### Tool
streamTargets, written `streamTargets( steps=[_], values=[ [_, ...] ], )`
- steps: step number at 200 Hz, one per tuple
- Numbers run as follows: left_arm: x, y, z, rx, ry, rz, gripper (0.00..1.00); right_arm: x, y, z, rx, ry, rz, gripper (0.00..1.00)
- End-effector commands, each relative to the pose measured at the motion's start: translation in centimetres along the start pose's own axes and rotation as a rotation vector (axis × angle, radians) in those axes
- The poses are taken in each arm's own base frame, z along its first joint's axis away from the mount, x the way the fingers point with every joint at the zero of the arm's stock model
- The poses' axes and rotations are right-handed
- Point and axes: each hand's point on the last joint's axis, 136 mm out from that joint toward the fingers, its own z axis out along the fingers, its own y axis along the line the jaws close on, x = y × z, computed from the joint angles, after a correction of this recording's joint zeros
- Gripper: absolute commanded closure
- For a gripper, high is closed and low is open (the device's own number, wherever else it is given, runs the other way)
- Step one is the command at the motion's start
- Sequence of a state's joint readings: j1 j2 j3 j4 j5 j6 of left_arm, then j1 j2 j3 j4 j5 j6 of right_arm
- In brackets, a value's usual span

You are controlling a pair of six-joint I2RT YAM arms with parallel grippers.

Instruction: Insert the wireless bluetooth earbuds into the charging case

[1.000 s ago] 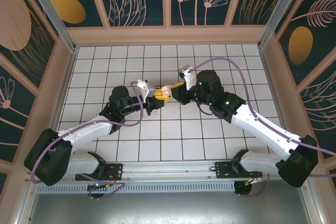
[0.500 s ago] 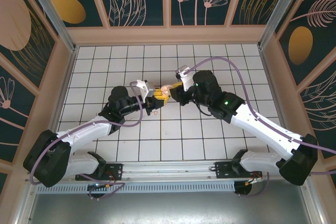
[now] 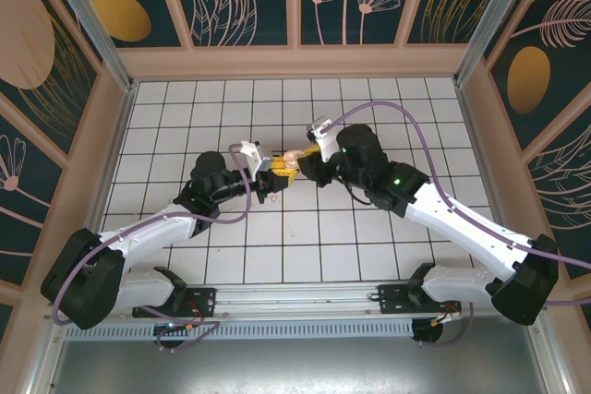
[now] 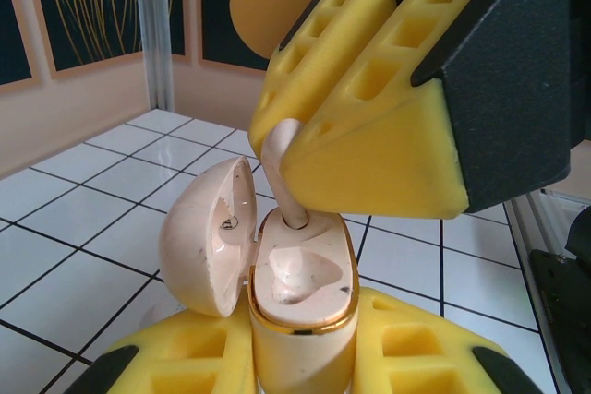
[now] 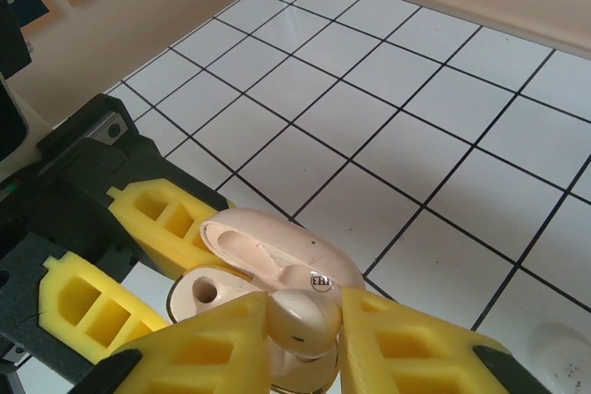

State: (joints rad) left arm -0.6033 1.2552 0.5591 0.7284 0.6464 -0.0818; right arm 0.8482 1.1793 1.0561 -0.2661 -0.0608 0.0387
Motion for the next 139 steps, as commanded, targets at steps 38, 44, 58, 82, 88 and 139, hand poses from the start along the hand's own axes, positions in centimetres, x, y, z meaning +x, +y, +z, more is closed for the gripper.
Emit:
streamTargets(
  steps=[38, 44, 58, 82, 88, 139],
  values=[
    [-3.7, -0.1, -0.3, -0.017, -0.110, 0.089, 0.80, 1.5, 1.7, 0.3, -0.074, 0.072, -0.001, 0.73],
    [-3.7, -0.1, -0.3, -0.017, -0.108, 0.088, 0.80, 1.5, 1.7, 0.3, -0.076, 0.071, -0.001, 0.72],
    [-3.7, 0.0, -0.2, -0.017, -0.109, 0.087, 0.80, 1.3, 1.7, 0.2, -0.076, 0.066, 0.003, 0.71],
    [-3.7, 0.0, -0.2, -0.016, -0.108, 0.085, 0.80, 0.9, 1.8, 0.2, -0.080, 0.049, 0.005, 0.69],
    [-3.7, 0.0, -0.2, -0.016, -0.109, 0.087, 0.80, 0.8, 1.8, 0.2, -0.080, 0.047, 0.005, 0.68],
    [-3.4, 0.1, -0.1, -0.020, -0.100, 0.077, 0.80, -0.5, 2.0, -0.1, -0.093, 0.005, 0.017, 0.60]
  ],
)
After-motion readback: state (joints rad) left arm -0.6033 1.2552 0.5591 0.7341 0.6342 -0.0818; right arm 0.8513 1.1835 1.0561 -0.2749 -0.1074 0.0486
